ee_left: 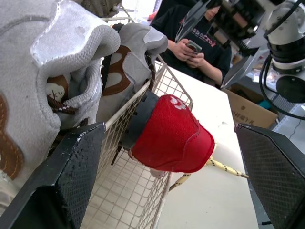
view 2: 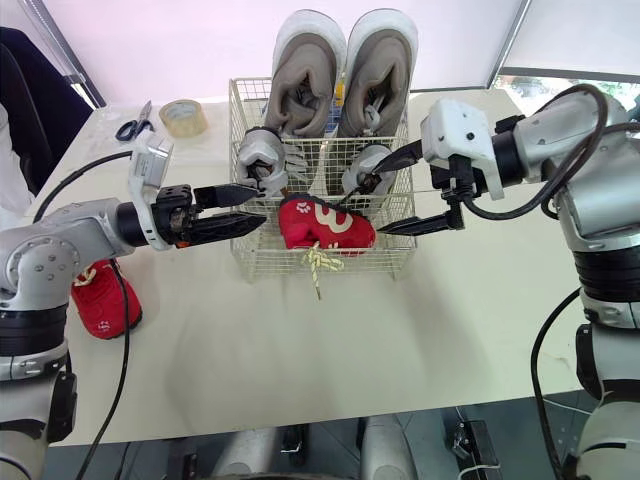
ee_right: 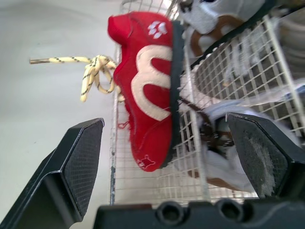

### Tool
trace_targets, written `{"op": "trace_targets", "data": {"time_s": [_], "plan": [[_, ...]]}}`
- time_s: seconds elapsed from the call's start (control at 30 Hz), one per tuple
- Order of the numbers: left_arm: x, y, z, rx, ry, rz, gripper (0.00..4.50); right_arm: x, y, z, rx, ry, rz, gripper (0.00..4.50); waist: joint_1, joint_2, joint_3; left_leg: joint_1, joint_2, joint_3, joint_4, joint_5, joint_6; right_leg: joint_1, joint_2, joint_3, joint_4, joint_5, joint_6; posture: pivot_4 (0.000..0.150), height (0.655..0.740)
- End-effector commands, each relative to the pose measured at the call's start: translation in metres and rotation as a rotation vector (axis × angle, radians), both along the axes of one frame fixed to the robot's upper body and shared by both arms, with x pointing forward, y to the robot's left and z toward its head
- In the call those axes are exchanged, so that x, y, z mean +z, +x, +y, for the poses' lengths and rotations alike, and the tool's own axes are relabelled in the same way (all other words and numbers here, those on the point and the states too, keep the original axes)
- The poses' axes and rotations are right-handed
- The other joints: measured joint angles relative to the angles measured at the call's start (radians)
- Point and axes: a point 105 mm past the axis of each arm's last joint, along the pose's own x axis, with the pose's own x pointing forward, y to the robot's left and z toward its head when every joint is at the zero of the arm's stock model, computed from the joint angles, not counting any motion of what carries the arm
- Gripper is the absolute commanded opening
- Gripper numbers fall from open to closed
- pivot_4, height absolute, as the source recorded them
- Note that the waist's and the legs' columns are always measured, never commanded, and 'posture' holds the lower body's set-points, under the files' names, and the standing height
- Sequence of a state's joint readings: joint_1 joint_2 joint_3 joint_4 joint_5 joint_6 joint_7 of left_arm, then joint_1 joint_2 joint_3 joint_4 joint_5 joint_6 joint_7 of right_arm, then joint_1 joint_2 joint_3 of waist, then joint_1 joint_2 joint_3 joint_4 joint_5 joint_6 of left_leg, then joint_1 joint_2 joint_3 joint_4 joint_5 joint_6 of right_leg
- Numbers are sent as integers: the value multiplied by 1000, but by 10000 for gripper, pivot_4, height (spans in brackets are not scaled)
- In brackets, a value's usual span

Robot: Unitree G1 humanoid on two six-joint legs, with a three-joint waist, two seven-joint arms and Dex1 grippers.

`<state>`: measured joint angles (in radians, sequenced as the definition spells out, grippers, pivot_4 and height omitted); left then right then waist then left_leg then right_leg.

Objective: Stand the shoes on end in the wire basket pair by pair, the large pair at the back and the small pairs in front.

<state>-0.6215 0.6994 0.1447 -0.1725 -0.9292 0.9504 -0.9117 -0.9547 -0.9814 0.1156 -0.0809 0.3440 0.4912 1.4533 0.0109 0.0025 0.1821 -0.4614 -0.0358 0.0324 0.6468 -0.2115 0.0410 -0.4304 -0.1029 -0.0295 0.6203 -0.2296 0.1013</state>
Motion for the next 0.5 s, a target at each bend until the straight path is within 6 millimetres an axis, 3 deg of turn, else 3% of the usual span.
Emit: {"op": "trace_targets", "data": {"time_s": [0.03,0.23,0.43,0.5], "plan": [[15,-5,7,15,-1,-71,45000,26,-15,1,7,70,-65,44253,0,0,0,0,0,0,0,0,0,0,0,0,0,0,0,1500,7400],[30,3,35,139,37,-120,45000,41,-30,6,26,227,-17,44253,-2,0,0,0,0,0,0,0,0,0,0,0,0,0,0,1500,7400],[57,8,98,411,-17,-116,45000,55,-51,12,83,444,62,44253,-5,0,0,0,0,0,-1,0,0,-1,-1,0,0,0,0,1500,7400],[55,11,120,524,-11,-67,45000,54,-55,13,105,473,71,44253,-5,0,0,0,0,0,-1,0,0,-1,-1,0,0,0,0,1500,7400]]}}
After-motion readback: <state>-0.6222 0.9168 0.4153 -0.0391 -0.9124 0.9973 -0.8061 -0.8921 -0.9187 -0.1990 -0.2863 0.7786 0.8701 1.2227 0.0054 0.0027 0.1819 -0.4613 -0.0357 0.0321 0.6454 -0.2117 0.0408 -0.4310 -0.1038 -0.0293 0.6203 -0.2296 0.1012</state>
